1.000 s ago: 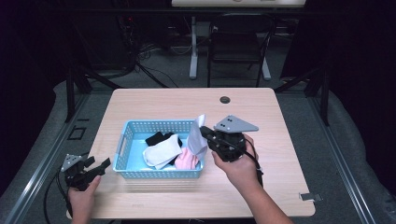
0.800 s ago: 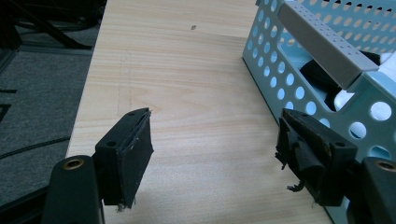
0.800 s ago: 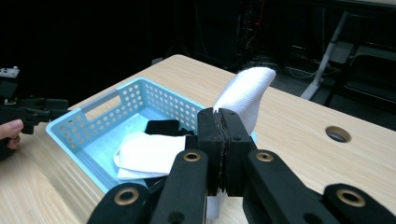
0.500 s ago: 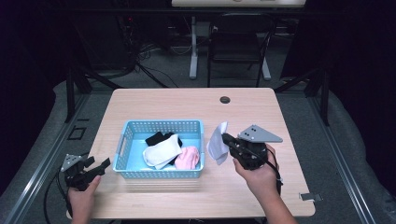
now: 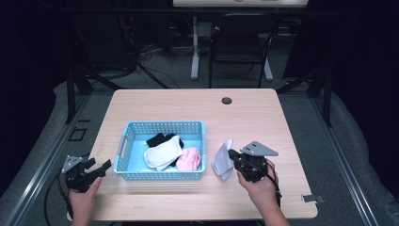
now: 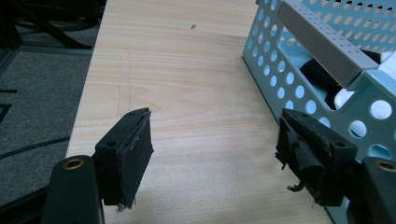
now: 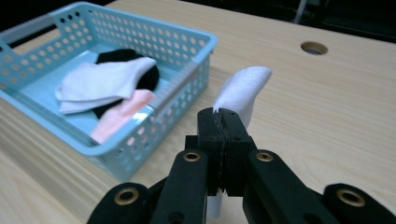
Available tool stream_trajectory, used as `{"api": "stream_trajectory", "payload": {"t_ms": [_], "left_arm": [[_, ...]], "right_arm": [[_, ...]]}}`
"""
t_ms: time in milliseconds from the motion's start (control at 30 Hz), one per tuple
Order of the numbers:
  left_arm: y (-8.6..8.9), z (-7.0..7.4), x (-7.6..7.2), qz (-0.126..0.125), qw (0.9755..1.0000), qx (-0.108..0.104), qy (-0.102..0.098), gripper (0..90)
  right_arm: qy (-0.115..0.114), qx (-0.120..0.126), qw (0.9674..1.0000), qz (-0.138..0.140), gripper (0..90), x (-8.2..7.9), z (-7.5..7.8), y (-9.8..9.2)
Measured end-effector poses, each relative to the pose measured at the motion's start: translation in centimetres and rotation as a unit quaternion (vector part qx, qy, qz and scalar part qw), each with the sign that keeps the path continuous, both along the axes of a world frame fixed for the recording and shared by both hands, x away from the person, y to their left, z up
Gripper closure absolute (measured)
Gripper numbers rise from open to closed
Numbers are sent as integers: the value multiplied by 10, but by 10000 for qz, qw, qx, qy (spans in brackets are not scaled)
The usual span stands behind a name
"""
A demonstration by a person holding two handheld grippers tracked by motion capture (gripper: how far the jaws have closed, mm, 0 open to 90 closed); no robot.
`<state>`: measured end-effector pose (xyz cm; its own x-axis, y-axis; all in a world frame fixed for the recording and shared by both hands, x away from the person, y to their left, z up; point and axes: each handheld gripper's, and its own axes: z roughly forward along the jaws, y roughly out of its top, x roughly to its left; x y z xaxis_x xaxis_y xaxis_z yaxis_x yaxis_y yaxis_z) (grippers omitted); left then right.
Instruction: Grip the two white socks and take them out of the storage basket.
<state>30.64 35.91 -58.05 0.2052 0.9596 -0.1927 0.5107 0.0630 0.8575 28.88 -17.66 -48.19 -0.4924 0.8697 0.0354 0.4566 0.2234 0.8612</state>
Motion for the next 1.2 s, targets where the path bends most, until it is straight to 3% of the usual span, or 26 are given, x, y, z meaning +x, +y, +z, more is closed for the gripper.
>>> {"api": "stream_trajectory", "payload": {"t_ms": [233,467,800,900,967,1000,1200], "left_arm": [[0,0,0,-12,10000,12,7,266],[-1,0,0,-28,10000,24,23,266],[-1,0,1,-34,10000,-10,11,266],[-1,0,1,-35,10000,-10,9,266],[-1,0,1,-35,10000,-13,10,266],[-1,0,1,-36,10000,-12,14,266],[-1,0,0,-35,10000,-9,12,266]], "right_arm": [[210,68,9991,-364,889,4,-21,-22],[449,173,9960,-756,889,9,-44,-47],[867,342,9886,-1183,879,20,-67,-70],[872,364,9878,-1237,823,21,-71,-72],[835,408,9874,-1280,737,21,-73,-73],[698,445,9875,-1338,653,19,-74,-74],[439,425,9885,-1385,576,16,-73,-71]]}}
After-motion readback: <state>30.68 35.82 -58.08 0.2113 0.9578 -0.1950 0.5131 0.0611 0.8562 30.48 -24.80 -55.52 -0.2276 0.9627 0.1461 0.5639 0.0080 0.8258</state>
